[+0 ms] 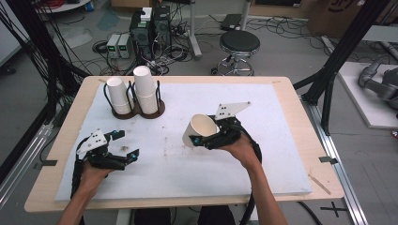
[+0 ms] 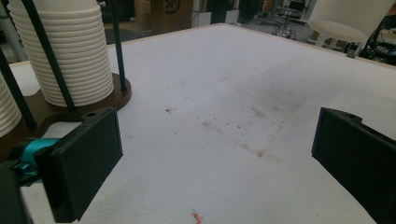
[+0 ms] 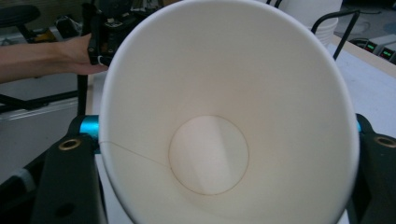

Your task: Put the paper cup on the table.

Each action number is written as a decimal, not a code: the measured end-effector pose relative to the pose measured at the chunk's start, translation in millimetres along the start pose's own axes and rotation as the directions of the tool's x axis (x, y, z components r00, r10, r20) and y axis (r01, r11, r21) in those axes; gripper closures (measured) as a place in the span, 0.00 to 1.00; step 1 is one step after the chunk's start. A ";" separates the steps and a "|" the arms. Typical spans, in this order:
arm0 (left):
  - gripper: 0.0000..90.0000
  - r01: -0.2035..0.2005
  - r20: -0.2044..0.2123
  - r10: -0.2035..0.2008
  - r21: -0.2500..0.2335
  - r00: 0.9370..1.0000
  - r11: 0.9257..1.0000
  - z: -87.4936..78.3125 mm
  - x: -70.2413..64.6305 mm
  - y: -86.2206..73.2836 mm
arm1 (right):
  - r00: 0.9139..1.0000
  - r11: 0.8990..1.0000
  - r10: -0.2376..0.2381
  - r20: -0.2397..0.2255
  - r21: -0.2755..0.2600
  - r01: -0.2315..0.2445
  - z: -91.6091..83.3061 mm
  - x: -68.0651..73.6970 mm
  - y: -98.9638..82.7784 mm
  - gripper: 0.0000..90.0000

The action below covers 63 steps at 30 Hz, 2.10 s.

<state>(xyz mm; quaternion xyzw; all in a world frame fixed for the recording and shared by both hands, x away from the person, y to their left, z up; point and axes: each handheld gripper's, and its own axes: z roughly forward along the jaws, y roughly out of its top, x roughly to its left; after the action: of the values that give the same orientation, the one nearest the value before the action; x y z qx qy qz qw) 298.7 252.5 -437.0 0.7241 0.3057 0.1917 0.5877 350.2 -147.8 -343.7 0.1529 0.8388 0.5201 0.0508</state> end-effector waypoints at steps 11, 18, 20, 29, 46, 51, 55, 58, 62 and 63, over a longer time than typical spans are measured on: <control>0.02 0.009 -0.002 -0.009 0.013 1.000 1.000 4.2 0.2 -9.7 | 0.999 0.998 0.005 0.040 0.067 -0.008 19.7 -3.1 0.0 0.32; 0.02 0.008 -0.006 -0.008 0.022 1.000 1.000 4.9 0.3 -15.4 | 0.994 0.992 0.007 0.106 0.127 -0.020 34.1 -4.1 0.2 0.32; 0.02 0.008 -0.009 -0.008 0.023 1.000 1.000 4.7 0.2 -16.0 | 0.992 0.990 0.002 0.130 0.140 -0.020 37.3 -4.5 0.0 0.32; 0.02 0.011 -0.016 -0.011 0.014 1.000 1.000 4.2 0.4 -15.9 | 0.981 0.979 -0.018 0.194 0.205 -0.023 54.7 -7.6 -3.5 0.32; 0.02 0.015 -0.034 -0.016 -0.021 0.999 1.000 1.1 3.5 -12.5 | 0.967 0.951 -0.039 0.252 0.305 -0.041 80.6 -12.6 -12.5 0.32; 0.02 0.016 -0.033 -0.016 -0.022 0.999 1.000 1.2 4.4 -12.6 | 0.964 0.946 -0.047 0.261 0.322 -0.042 84.9 -14.2 -14.5 0.32; 0.02 0.013 -0.036 -0.014 -0.023 0.999 1.000 2.1 4.2 -13.0 | 0.962 0.943 -0.051 0.268 0.331 -0.042 88.2 -15.6 -15.8 0.32; 0.02 0.014 -0.035 -0.015 -0.023 0.999 1.000 2.2 4.0 -13.0 | 0.962 0.940 -0.052 0.269 0.338 -0.044 90.6 -15.7 -16.9 0.32; 0.02 0.015 -0.035 -0.016 -0.025 0.999 1.000 1.8 3.8 -12.8 | 0.963 0.937 -0.039 0.266 0.344 -0.057 94.6 -16.4 -22.2 0.32; 0.02 0.014 -0.035 -0.015 -0.025 0.999 1.000 1.8 3.9 -12.8 | 0.963 0.937 -0.036 0.266 0.345 -0.060 96.3 -17.0 -24.6 0.32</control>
<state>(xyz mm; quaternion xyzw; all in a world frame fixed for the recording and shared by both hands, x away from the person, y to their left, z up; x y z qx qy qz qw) 299.9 255.3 -450.2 0.7110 0.3190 0.2039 0.5926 384.8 -80.6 -410.5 0.2335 0.9022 0.3375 0.1326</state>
